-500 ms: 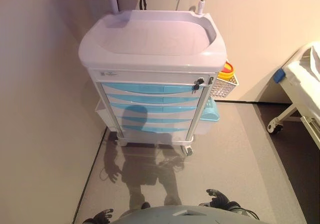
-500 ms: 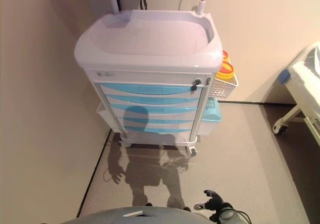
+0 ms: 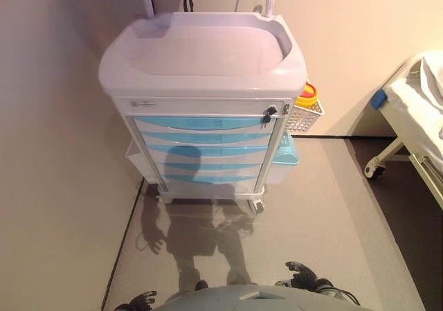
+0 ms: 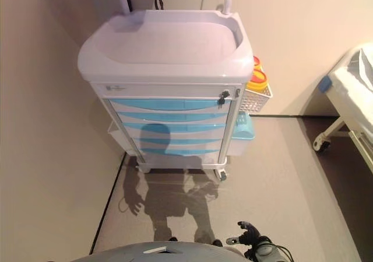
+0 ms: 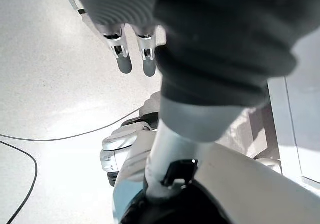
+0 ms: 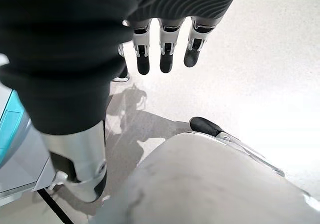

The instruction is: Open the drawer and pick up the medicine

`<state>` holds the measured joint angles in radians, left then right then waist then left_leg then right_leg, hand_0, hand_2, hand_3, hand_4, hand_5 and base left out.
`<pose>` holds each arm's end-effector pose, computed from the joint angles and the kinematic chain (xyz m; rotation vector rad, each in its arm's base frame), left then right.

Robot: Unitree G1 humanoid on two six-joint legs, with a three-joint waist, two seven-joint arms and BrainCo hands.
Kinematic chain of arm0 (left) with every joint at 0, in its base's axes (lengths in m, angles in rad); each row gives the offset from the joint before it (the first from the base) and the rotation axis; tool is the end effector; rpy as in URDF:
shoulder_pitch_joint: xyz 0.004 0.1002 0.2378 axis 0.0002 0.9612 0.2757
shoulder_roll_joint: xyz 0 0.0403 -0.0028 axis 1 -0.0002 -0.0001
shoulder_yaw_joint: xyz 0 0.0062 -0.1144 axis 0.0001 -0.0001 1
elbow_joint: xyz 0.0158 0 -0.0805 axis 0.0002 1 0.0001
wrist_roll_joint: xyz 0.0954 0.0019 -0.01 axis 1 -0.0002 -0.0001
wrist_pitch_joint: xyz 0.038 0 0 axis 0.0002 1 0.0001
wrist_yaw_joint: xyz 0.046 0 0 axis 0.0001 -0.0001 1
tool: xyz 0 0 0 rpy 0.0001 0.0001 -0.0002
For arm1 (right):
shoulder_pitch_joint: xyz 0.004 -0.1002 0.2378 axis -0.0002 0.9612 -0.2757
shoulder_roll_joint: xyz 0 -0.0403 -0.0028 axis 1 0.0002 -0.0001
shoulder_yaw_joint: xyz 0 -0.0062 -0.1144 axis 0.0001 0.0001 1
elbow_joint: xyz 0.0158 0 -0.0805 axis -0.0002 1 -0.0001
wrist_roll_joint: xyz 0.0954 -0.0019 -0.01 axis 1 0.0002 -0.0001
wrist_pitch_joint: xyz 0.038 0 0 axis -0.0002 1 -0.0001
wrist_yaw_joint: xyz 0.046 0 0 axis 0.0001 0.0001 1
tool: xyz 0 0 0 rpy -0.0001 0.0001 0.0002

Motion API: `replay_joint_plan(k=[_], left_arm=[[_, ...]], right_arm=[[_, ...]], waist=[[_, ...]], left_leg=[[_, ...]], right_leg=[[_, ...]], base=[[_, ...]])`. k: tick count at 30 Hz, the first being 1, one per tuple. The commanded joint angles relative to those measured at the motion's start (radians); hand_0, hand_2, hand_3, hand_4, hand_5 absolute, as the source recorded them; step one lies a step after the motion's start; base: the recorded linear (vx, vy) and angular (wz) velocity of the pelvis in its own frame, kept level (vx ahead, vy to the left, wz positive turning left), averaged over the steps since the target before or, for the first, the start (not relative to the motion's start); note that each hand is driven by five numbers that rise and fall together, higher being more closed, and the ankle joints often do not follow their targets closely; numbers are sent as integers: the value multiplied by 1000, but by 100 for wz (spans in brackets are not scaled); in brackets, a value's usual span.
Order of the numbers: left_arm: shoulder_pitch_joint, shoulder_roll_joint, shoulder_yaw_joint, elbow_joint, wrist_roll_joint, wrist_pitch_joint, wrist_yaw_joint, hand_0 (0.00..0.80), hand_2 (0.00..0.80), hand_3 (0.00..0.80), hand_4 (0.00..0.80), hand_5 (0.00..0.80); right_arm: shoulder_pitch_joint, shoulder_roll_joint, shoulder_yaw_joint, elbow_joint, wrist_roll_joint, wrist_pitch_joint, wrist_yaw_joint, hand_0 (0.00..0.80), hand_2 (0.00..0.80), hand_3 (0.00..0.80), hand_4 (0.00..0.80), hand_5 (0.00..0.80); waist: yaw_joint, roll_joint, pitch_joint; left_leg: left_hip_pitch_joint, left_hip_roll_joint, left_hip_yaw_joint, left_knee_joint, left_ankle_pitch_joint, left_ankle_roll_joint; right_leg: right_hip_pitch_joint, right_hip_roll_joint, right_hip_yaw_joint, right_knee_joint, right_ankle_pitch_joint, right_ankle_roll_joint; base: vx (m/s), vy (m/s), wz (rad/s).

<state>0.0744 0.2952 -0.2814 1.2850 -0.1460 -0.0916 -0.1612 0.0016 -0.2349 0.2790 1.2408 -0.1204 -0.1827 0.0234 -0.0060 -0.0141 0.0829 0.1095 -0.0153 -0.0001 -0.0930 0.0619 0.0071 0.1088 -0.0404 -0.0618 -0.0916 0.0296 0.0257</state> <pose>0.0345 0.2408 -0.1231 0.1934 1.3057 -0.1009 0.0730 -0.2129 -0.1225 -0.4411 1.0853 0.2329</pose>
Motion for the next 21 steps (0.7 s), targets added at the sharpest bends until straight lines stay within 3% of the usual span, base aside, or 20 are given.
replay_joint_plan(k=[1, 3, 9, 16, 21], left_arm=[[-127, -88, 42, 38, -71, -45, -16, 0, 0, 0, 0, 0], [-146, -85, 47, 32, -113, -45, -15, 0, 0, 0, 0, 0], [-307, -71, 56, -19, -289, -107, -11, 0, 0, 0, 0, 0], [-474, -50, 101, -129, -550, -184, -46, 0, 0, 0, 0, 0], [-602, 13, 146, -214, -775, -218, -97, 0, 0, 0, 0, 0]], right_arm=[[-43, 15, 41, 8, -14, -29, -9, 0, 0, 0, 0, 0], [-53, 11, 51, 0, -13, -24, -23, 0, 0, 0, 0, 0], [-154, -29, 69, -39, 24, -17, -88, 0, 0, 0, 0, 0], [-218, -81, 80, -78, 82, -1, -111, 0, 0, 0, 0, 0], [-217, -98, 97, -94, 118, -12, -115, 0, 0, 0, 0, 0]], waist=[[-13, -14, 52], [-18, -16, 71], [-49, -33, 224], [-82, -47, 297], [-113, -66, 326]], left_leg=[[-7, -43, 15, 65, -117, 44], [-37, -41, 28, 94, -125, 49], [-248, -35, 87, 283, -146, 64], [-447, -32, 113, 479, -194, 79], [-539, -19, 136, 574, -233, 83]], right_leg=[[-59, -15, 0, 114, -16, 37], [-94, -18, 5, 141, -20, 35], [-309, -17, 50, 295, -25, 19], [-507, -4, 103, 428, -28, 10], [-589, 17, 134, 473, -27, 4]], base=[[-3, 34, -10], [-39, 36, -23], [-181, 50, -35], [-107, 77, -20], [-41, 43, -5]])
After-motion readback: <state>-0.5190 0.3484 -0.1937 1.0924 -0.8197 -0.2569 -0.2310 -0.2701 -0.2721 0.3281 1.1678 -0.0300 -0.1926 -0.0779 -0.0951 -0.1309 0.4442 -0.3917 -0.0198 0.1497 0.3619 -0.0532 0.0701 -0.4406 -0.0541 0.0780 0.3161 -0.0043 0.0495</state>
